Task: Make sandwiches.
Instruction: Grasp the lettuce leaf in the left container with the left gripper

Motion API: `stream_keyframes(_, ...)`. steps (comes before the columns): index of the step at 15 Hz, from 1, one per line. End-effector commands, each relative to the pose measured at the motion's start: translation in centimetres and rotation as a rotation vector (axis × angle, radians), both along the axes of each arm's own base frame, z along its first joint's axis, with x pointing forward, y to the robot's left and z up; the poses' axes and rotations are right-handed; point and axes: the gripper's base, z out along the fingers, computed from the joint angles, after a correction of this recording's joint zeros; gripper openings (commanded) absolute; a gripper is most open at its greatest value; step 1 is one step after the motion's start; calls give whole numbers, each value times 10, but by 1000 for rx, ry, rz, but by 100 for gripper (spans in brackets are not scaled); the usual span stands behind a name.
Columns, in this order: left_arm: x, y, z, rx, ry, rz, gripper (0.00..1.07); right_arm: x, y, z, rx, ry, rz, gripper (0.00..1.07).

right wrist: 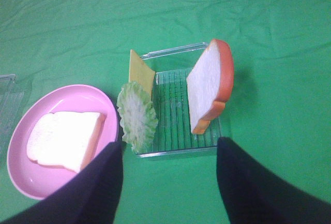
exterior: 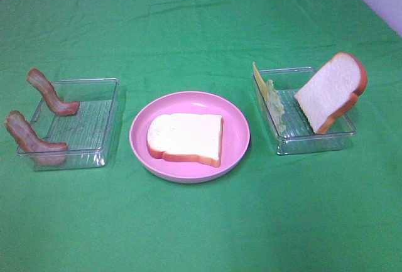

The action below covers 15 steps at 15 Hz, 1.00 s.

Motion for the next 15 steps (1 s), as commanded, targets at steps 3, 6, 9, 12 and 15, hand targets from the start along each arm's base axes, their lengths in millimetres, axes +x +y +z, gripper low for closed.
stream_keyframes(3,-1,1,0,-6,-21,-2,68,67,-2,3,2,119,17,53)
stream_keyframes(6,-1,1,0,-6,-21,-2,68,114,1,-12,24,333,85,53)
stream_keyframes(9,-1,1,0,-6,-21,-2,68,144,24,-17,16,442,197,50)
stream_keyframes(12,-1,1,0,-6,-21,-2,68,168,72,-30,-50,534,299,49)
stream_keyframes(15,-1,1,0,-6,-21,-2,68,183,99,-50,-158,650,300,49)
